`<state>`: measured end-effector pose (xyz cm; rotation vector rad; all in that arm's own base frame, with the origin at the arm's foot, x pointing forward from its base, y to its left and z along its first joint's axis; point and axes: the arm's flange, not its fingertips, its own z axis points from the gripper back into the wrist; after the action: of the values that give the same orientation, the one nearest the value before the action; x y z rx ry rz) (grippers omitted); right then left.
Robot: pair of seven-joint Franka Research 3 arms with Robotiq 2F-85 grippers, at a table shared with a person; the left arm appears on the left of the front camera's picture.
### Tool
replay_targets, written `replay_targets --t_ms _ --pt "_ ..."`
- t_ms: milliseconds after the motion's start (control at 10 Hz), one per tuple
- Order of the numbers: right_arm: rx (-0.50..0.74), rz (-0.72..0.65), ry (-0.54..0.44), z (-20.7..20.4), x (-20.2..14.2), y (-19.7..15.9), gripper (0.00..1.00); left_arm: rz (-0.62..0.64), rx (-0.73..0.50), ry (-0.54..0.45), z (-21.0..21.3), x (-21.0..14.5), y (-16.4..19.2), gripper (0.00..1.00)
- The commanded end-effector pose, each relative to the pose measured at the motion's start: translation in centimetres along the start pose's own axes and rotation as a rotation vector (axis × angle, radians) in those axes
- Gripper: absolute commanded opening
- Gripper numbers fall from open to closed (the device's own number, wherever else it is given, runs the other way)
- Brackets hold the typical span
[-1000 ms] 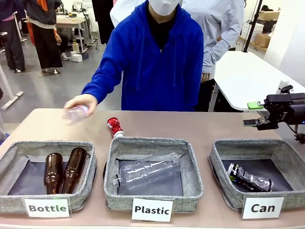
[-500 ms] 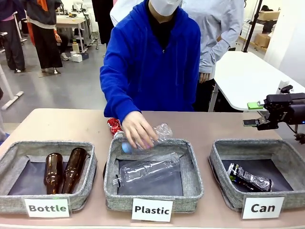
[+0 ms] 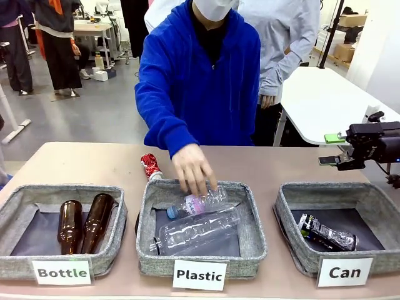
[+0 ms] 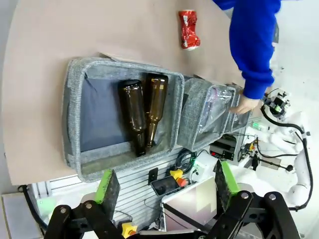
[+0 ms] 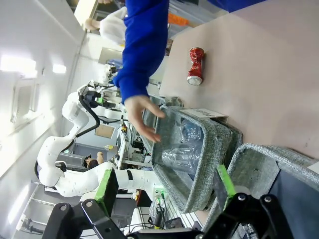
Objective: Sort the can waste into the basket.
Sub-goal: Pick up the can waste from the table and place it in the right Fabric basket.
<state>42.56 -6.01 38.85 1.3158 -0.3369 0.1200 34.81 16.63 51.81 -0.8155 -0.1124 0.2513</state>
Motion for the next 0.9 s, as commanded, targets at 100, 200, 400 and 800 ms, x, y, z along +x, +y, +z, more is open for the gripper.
replay_targets --t_ms 100,200,400,800 --pt "0.009 0.003 -0.012 0.0 0.2 0.2 1.00 0.102 0.091 0.004 -2.8 -0.2 -8.1 1.00" --pt "0.009 0.003 -0.012 0.0 0.2 0.2 1.00 0.145 0.161 -0.022 -4.8 -0.1 -11.7 1.00" --pt "0.009 0.003 -0.012 0.0 0.2 0.2 1.00 0.194 0.298 -0.070 -9.5 1.9 -17.9 1.00" --pt "0.009 0.003 -0.012 0.0 0.2 0.2 1.00 0.150 0.475 -0.048 -21.8 6.3 -24.6 1.00"
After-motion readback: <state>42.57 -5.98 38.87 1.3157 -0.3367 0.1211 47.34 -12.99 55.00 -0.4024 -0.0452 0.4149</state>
